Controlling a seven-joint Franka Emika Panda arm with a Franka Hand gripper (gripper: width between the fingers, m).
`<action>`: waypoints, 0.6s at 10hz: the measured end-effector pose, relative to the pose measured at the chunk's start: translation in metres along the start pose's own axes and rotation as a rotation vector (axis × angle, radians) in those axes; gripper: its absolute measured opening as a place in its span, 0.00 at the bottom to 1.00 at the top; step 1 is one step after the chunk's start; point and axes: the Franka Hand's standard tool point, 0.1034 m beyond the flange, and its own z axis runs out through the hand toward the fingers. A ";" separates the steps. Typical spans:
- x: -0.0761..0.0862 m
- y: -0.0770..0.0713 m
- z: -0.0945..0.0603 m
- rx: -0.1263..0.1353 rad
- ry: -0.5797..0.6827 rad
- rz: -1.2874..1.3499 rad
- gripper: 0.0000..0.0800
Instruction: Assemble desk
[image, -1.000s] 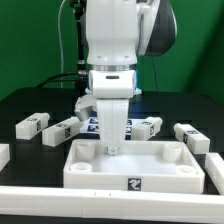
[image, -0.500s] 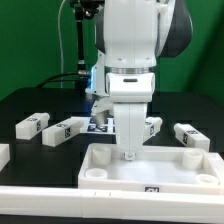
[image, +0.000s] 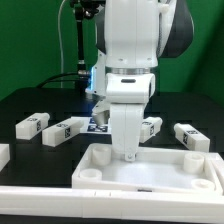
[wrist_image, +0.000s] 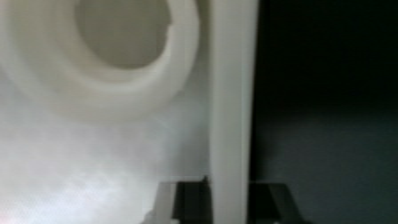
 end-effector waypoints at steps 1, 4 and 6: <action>0.000 0.000 0.000 0.000 0.000 0.000 0.12; -0.008 -0.006 -0.008 -0.002 -0.005 0.002 0.61; -0.003 -0.009 -0.024 -0.014 -0.008 0.021 0.75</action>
Offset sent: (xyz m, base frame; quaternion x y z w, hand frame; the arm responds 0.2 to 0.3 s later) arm -0.0170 -0.0036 0.0154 -0.0085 -0.0013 -0.0052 0.9999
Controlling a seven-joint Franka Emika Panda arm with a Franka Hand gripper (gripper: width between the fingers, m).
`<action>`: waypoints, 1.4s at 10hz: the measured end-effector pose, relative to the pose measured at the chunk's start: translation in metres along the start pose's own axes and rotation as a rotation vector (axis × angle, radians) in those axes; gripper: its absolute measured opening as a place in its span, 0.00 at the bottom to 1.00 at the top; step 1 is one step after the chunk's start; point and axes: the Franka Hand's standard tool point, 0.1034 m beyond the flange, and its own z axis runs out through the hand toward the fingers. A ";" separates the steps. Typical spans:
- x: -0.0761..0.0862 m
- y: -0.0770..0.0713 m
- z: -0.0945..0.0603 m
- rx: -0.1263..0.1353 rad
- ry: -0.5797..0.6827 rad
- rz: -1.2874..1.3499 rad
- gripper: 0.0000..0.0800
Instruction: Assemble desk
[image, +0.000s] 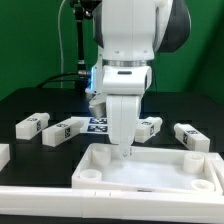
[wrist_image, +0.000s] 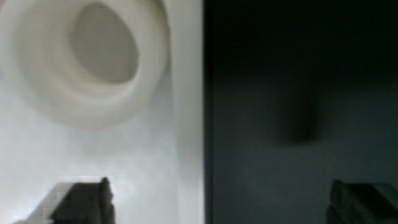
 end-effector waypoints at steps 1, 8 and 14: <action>0.006 -0.002 -0.011 -0.008 -0.002 0.041 0.80; 0.067 -0.006 -0.032 -0.045 0.018 0.272 0.81; 0.088 -0.021 -0.032 -0.014 0.022 0.868 0.81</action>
Offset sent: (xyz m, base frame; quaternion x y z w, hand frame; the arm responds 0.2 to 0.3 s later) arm 0.0034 0.0475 0.0264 -0.0382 -0.0357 0.1487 0.9875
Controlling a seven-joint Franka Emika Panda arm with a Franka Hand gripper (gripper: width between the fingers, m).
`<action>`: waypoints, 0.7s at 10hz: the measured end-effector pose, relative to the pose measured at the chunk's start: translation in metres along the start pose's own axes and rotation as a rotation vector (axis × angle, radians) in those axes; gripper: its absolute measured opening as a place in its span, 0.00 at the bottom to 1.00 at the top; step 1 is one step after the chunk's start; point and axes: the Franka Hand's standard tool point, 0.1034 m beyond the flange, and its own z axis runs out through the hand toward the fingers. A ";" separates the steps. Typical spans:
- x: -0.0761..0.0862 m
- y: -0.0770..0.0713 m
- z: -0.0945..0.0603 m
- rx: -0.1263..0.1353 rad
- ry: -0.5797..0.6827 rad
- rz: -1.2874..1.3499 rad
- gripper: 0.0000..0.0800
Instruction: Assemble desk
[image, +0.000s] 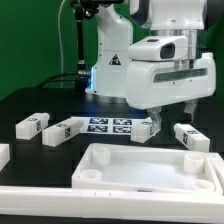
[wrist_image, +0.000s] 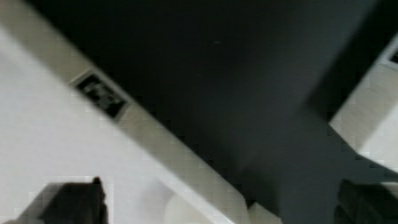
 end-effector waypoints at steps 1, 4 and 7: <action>0.003 -0.012 0.002 0.008 0.000 0.122 0.81; 0.008 -0.026 0.005 0.037 0.004 0.370 0.81; 0.006 -0.037 0.009 0.044 0.001 0.454 0.81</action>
Offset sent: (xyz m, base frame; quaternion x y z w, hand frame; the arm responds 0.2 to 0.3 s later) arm 0.0000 0.0000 0.0000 0.0000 0.0000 0.1938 0.9810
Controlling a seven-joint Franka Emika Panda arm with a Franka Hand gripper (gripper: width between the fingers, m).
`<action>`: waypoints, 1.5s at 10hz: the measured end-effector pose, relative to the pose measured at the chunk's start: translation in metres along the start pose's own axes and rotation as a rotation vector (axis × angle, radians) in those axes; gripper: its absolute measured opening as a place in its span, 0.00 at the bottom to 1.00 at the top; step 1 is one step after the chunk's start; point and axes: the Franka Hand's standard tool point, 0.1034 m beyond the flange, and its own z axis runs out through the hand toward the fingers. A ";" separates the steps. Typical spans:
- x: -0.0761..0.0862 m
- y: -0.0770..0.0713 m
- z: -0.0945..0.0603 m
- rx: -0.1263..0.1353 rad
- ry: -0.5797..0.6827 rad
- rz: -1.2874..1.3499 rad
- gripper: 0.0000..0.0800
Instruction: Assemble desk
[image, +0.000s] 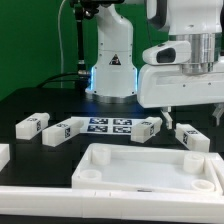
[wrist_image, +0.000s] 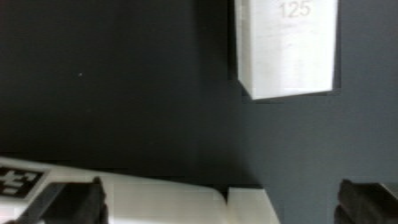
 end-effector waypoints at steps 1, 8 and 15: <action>-0.003 -0.010 0.001 0.001 -0.004 0.000 0.81; -0.014 -0.021 0.005 -0.051 -0.375 -0.035 0.81; -0.027 -0.019 0.019 -0.105 -0.831 -0.020 0.81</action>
Offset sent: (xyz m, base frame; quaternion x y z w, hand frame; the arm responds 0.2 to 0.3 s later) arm 0.0000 0.0000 0.0000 0.0000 -0.1296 0.0000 0.9916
